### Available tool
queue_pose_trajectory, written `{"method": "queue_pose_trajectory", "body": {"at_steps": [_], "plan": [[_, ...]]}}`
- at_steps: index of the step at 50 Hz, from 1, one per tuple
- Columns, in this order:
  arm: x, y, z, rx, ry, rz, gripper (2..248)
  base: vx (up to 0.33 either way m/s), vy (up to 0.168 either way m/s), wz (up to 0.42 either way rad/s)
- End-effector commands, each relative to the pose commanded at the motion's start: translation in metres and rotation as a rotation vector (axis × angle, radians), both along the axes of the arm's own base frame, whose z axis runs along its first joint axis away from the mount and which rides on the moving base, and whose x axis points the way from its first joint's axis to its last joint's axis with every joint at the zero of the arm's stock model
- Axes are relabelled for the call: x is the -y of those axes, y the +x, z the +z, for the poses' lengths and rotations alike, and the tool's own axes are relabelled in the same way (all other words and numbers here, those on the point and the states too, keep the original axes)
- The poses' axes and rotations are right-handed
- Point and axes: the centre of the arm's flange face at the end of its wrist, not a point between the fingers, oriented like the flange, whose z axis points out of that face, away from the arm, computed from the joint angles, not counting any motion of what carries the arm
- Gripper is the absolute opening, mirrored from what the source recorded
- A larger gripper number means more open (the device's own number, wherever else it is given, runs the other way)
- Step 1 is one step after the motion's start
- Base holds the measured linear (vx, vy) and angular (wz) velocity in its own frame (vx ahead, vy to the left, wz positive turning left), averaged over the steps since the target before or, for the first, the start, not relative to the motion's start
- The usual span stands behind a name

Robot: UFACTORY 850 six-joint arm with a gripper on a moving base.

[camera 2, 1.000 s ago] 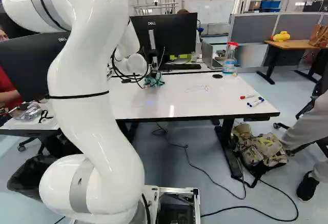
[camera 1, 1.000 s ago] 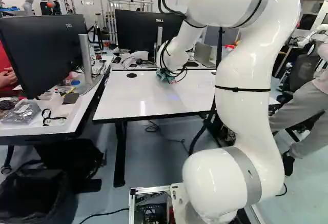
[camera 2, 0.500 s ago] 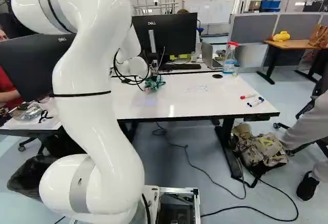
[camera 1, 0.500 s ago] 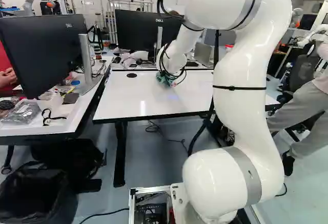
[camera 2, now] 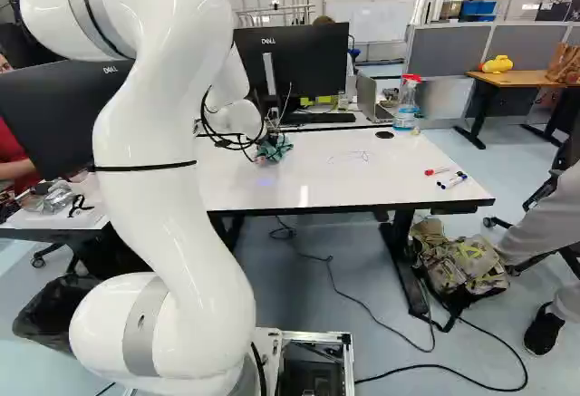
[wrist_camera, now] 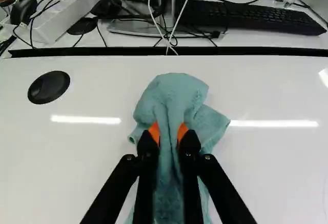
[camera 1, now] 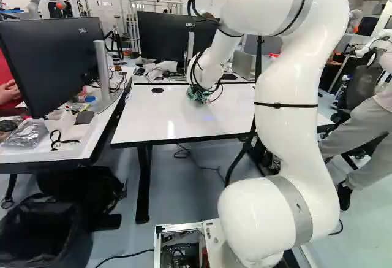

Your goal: Clean the table with the green towel

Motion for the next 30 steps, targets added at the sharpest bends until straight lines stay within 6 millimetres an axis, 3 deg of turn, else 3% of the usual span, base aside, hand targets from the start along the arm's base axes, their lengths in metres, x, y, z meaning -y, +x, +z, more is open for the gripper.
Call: {"method": "queue_pose_trajectory", "body": {"at_steps": [30], "plan": [[-0.0002,0.0011,-0.0011,-0.012,-0.001,0.0,55,0.0,0.0,0.0]]}}
